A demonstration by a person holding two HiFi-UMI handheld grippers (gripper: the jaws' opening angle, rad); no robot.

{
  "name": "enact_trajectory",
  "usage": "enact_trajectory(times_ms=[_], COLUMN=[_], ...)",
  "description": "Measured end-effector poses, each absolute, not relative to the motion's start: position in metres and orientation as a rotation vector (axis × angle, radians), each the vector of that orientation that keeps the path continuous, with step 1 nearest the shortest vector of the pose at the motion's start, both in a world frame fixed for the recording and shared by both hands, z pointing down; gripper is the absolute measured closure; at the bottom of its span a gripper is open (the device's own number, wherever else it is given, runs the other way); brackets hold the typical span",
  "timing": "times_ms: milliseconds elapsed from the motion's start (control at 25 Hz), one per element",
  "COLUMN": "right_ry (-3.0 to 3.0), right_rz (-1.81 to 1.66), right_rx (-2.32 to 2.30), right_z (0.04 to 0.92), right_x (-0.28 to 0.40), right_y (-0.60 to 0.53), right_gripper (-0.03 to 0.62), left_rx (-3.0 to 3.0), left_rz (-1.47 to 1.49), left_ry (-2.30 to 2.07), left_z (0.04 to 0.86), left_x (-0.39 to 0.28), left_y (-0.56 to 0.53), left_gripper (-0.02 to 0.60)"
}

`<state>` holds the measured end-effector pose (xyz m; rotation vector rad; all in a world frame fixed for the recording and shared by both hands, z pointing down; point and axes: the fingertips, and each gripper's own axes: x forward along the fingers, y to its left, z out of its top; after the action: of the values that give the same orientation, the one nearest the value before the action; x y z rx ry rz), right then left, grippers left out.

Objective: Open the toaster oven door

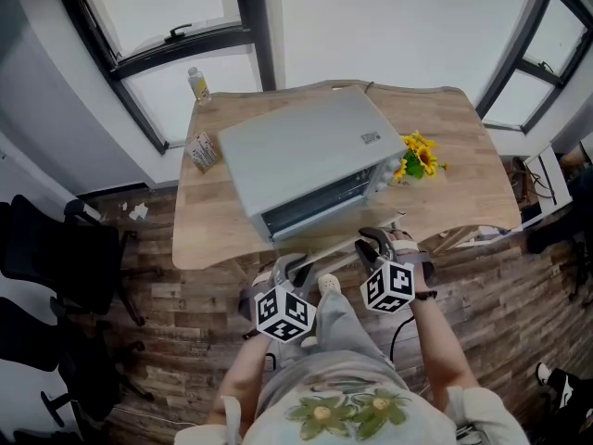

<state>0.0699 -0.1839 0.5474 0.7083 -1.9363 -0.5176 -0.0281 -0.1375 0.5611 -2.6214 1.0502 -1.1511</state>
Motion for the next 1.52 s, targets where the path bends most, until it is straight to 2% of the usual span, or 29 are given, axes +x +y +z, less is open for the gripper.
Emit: enact_trajectory(times_ms=[1520], right_ry=[-1.923], right_rz=[-0.423], right_rx=[0.665], right_z=[0.586], right_x=[0.085], right_y=[-0.152], right_gripper=[0.508], left_rx=[-2.717], left_rz=[-1.255], left_ry=[0.949], left_z=[0.601], left_x=[-0.013], left_y=[-0.103], left_gripper=[0.5])
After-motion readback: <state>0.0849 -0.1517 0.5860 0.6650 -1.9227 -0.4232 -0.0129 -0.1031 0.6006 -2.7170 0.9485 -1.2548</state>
